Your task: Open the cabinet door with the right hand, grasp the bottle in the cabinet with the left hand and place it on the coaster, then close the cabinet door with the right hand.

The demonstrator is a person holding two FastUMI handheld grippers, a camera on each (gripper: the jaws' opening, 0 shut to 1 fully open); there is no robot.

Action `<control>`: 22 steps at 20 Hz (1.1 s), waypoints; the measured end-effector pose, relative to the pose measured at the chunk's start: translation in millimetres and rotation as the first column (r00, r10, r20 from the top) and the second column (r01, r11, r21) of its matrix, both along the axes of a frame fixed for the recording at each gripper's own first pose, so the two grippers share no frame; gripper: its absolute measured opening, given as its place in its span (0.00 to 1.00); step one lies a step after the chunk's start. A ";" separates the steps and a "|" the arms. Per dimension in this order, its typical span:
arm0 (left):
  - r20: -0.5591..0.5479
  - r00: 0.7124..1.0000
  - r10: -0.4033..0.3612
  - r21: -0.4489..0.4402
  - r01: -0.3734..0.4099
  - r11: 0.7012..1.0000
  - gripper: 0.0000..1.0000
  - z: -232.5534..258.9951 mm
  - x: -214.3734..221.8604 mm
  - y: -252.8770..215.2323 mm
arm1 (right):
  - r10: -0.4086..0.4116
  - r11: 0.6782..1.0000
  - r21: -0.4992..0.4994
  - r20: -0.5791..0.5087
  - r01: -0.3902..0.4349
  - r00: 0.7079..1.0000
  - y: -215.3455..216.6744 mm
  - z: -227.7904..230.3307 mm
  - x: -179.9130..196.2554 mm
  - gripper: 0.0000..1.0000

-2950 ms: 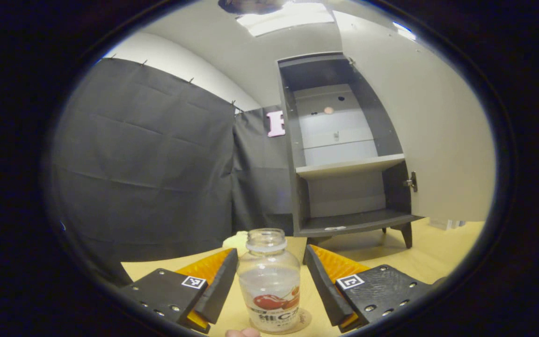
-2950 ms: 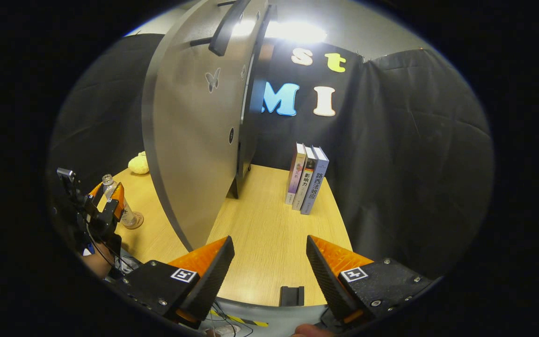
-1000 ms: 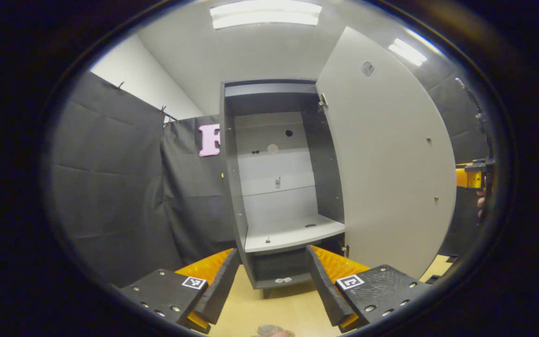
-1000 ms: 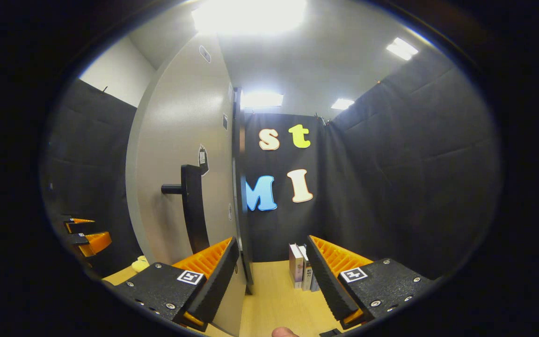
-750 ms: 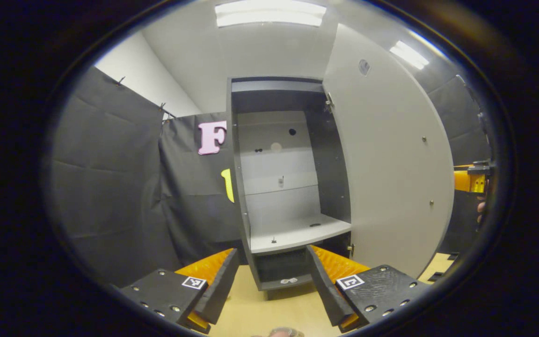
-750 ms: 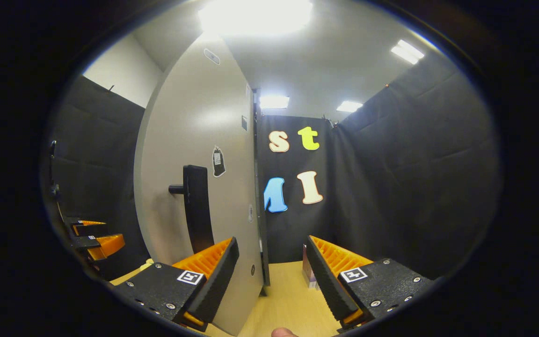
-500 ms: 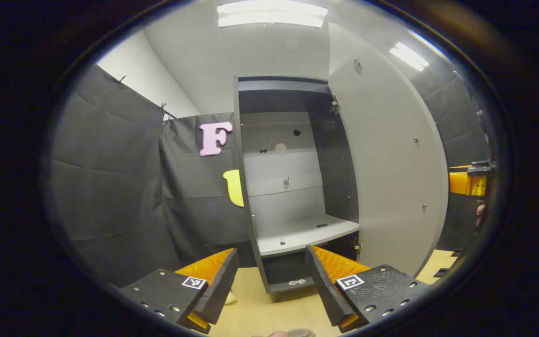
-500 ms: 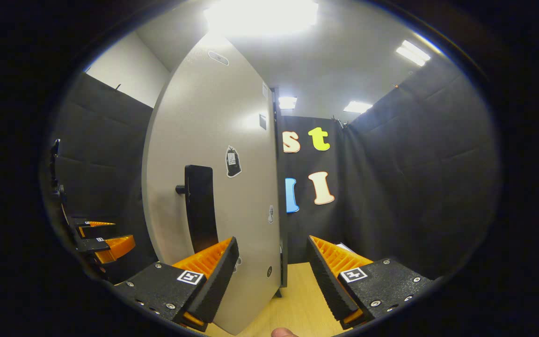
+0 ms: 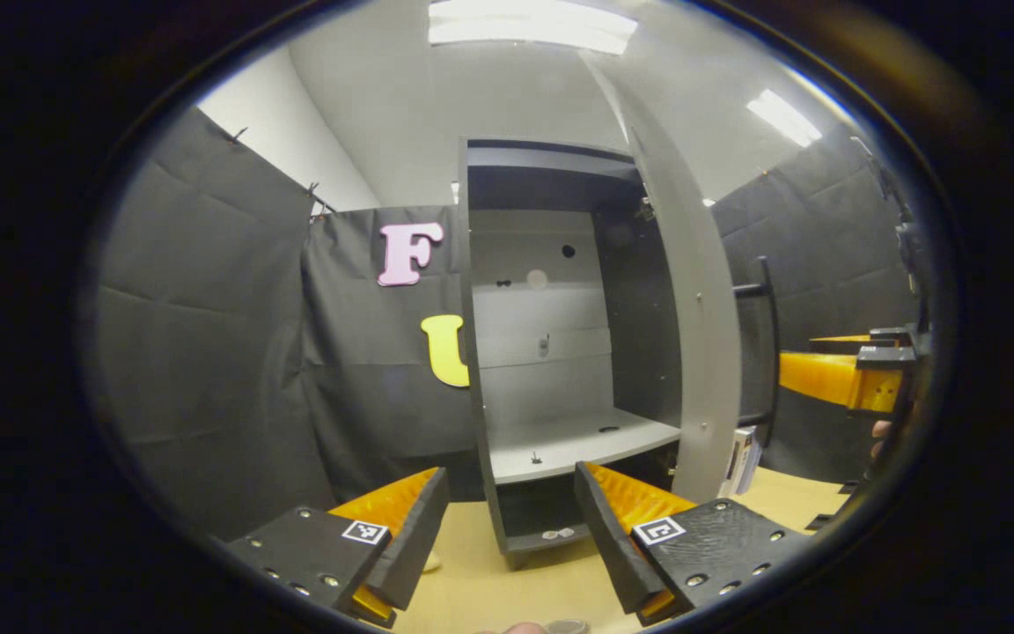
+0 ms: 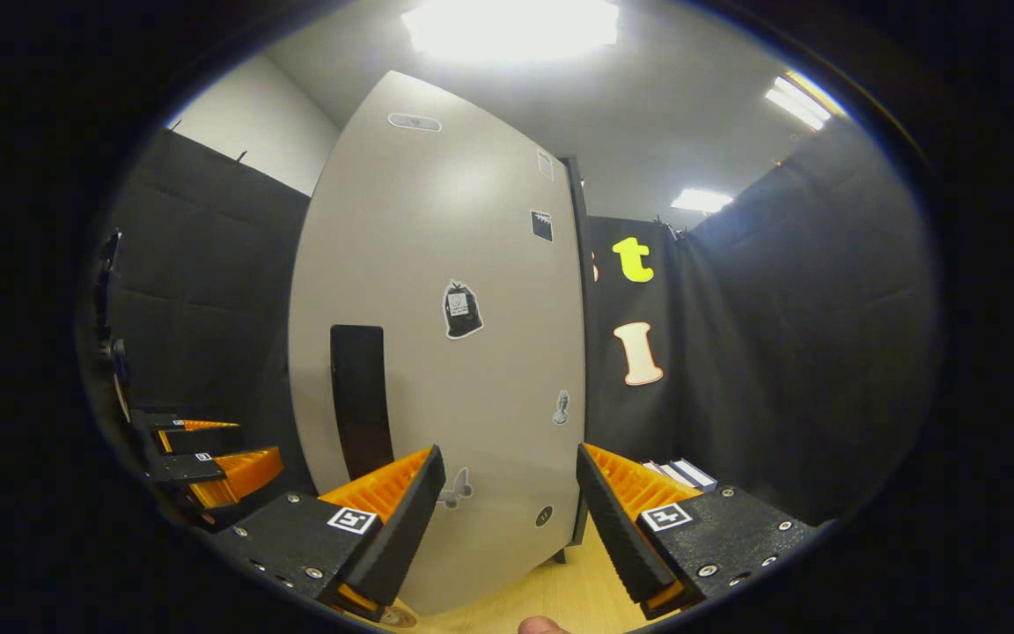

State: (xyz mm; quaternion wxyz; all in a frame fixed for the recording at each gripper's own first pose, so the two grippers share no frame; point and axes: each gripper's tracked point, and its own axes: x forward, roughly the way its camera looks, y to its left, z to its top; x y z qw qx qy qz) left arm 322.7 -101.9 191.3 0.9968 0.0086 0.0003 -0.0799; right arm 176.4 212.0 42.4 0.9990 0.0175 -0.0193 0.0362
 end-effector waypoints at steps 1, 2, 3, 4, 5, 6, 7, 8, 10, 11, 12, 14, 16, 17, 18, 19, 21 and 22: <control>0.004 1.000 -0.003 -0.001 0.003 1.000 0.85 1.2 1.5 -4.8 | 0.002 1.000 -0.009 -0.003 -0.002 1.000 -0.4 -1.1 1.3 0.93; 0.008 1.000 -0.004 0.002 0.004 1.000 0.85 1.1 2.3 -8.0 | 0.006 1.000 -0.014 -0.008 -0.006 1.000 -1.0 -3.3 2.8 0.93; 0.008 1.000 -0.003 0.006 0.003 1.000 0.85 1.0 3.0 -12.1 | 0.015 1.000 -0.014 -0.017 -0.015 1.000 -0.2 -7.7 6.3 0.93; 0.010 1.000 0.000 0.009 0.000 1.000 0.85 2.0 4.3 -16.0 | 0.024 1.000 -0.008 -0.026 -0.024 0.999 -0.4 -11.1 10.1 0.93; 0.015 1.000 0.011 0.013 -0.012 1.000 0.85 4.2 6.6 -17.4 | 0.030 1.000 0.000 -0.034 -0.030 0.999 -2.3 -13.3 15.7 0.93; 0.012 1.000 0.025 0.018 -0.025 1.000 0.85 4.7 9.9 -18.5 | 0.035 0.999 0.007 -0.050 -0.034 0.998 -3.3 -15.8 21.7 0.93; 0.005 0.999 0.037 0.024 -0.038 0.999 0.85 4.6 12.7 -19.1 | 0.047 0.999 0.014 -0.062 -0.046 0.997 -3.1 -17.8 26.2 0.93; -0.001 0.999 0.045 0.025 -0.045 0.999 0.85 4.2 15.8 -22.5 | 0.061 0.998 0.018 -0.064 -0.060 0.996 -1.3 -16.7 31.8 0.93; -0.017 0.998 0.053 0.021 -0.053 0.998 0.89 4.1 19.9 -28.4 | 0.076 0.997 0.016 -0.065 -0.075 0.995 0.4 -13.4 39.6 0.93; -0.026 0.998 0.063 0.027 -0.062 0.998 0.89 4.3 23.2 -29.9 | 0.092 0.996 0.018 -0.065 -0.091 0.994 2.9 -12.6 43.4 0.93; -0.035 0.997 0.069 0.030 -0.068 0.997 0.88 3.7 25.6 -32.2 | 0.105 0.994 0.020 -0.064 -0.104 0.992 4.0 -11.6 46.8 0.93; -0.043 0.996 0.082 0.018 -0.081 0.997 0.89 5.3 30.1 -35.6 | 0.118 0.993 0.027 -0.061 -0.117 0.991 2.9 -11.0 51.6 0.93; -0.038 0.995 0.094 0.017 -0.094 0.995 0.85 8.1 31.2 -36.1 | 0.133 0.991 0.037 -0.056 -0.131 0.990 2.0 -11.8 56.9 0.93; -0.031 0.994 0.107 0.028 -0.107 0.994 0.85 10.5 31.9 -35.3 | 0.132 0.991 0.040 -0.059 -0.130 0.990 0.3 -13.4 60.8 0.93; -0.032 0.993 0.116 0.037 -0.115 0.993 0.85 10.1 30.3 -36.3 | 0.133 0.991 0.044 -0.072 -0.130 0.989 -1.6 -16.9 64.0 0.93; -0.033 0.993 0.117 0.037 -0.116 0.993 0.85 9.6 30.4 -37.4 | 0.139 0.990 0.050 -0.079 -0.135 0.987 -1.0 -20.3 65.7 0.93; -0.042 0.994 0.105 0.039 -0.104 0.994 0.89 7.5 31.9 -40.0 | 0.137 0.990 0.055 -0.079 -0.133 0.987 -2.9 -20.1 67.6 0.93; -0.048 0.993 0.108 0.048 -0.105 0.993 0.89 6.1 31.2 -37.8 | 0.136 0.990 0.055 -0.080 -0.131 0.988 -4.1 -21.1 68.8 0.93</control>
